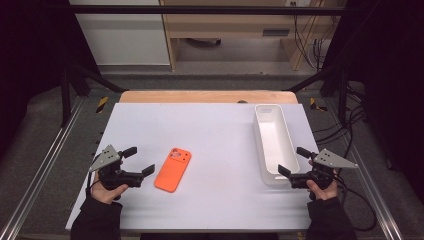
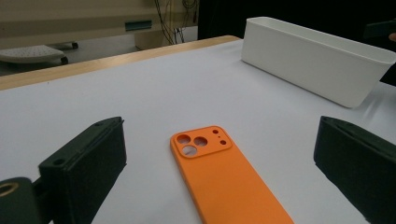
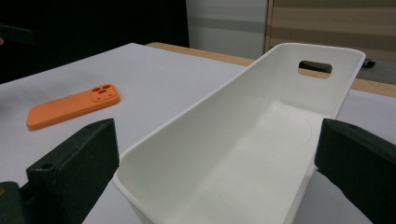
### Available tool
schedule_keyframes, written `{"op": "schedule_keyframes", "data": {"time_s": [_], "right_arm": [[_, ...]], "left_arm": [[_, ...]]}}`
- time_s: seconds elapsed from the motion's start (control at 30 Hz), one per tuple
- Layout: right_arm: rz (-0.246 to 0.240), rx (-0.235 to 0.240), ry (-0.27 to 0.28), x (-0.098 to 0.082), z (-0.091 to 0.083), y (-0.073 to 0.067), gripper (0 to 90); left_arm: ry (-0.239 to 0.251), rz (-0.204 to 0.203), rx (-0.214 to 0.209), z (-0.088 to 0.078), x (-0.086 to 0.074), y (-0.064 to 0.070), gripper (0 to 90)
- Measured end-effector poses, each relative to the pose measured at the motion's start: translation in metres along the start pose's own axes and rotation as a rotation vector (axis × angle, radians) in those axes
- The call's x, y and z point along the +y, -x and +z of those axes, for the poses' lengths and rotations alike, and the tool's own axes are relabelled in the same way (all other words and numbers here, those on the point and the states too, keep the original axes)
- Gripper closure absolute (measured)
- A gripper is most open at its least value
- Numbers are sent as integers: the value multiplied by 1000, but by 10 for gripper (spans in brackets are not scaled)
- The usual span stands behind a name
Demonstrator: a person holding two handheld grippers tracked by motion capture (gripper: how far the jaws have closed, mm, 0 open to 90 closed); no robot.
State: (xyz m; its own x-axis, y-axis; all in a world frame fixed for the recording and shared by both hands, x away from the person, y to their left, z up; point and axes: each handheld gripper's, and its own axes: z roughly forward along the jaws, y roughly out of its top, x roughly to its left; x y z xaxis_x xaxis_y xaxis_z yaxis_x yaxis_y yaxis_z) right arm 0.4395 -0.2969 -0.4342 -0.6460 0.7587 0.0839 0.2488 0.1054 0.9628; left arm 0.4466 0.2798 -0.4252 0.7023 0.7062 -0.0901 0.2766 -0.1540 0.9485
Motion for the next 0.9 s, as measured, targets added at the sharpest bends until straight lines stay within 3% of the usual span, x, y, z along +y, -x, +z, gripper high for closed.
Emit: {"op": "schedule_keyframes", "data": {"time_s": [0.9], "right_arm": [[-9,0,3,1,-1,0,5]], "left_arm": [[-10,18,3,3,8,9,16]]}}
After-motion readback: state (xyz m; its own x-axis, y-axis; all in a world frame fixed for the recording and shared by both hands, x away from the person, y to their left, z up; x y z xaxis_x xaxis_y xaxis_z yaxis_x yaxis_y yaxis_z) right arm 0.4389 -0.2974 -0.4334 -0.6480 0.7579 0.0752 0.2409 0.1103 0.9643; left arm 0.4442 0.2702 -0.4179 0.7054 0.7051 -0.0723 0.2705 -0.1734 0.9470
